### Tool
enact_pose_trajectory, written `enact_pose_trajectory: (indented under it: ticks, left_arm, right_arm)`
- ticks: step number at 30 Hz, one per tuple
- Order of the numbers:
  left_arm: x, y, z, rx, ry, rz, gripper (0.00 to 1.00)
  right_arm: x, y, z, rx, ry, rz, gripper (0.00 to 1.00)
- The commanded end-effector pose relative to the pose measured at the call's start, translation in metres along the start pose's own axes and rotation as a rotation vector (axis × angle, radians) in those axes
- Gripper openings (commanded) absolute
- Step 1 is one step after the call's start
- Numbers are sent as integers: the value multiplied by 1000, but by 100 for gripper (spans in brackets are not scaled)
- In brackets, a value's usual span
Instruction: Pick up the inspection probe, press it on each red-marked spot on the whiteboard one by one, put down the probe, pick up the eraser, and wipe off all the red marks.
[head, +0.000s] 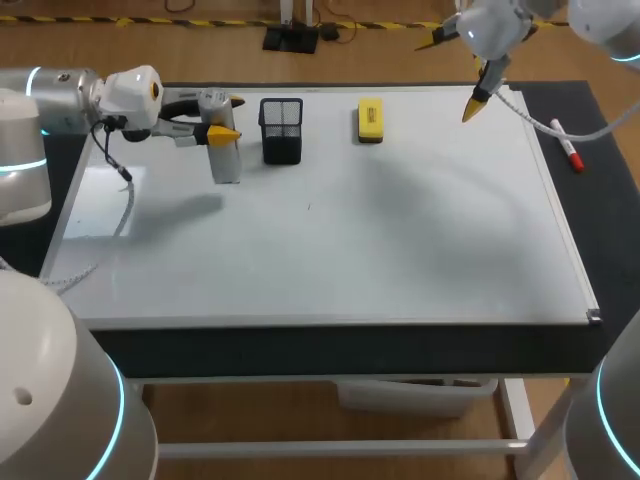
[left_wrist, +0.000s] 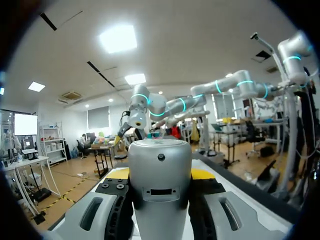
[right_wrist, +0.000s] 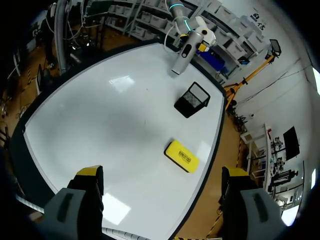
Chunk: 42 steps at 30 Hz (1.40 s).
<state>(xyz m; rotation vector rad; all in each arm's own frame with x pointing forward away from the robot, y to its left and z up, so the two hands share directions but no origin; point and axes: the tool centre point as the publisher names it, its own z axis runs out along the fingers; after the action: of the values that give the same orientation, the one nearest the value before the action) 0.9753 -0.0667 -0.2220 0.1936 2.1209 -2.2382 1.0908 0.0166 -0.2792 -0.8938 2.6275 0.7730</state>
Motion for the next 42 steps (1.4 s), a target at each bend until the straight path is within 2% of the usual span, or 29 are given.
enact_pose_trajectory:
  ticks: [1,11,22,32,42]
  left_arm:
    - [-22,-9,7,-16,60,18,0]
    - [-51,-34,21,-14,84,61,0]
    - [-80,-57,31,50,97,102,0]
    - [-97,-52,58,74,138,99,0]
    - [-106,-43,73,85,147,109,0]
  right_arm:
    - [-1,0,0,3,5,-2,100]
    - [-1,0,0,3,5,-2,100]
    - [-1,0,0,3,5,-2,100]
    - [-1,0,0,3,5,-2,100]
    - [-1,0,0,3,5,-2,100]
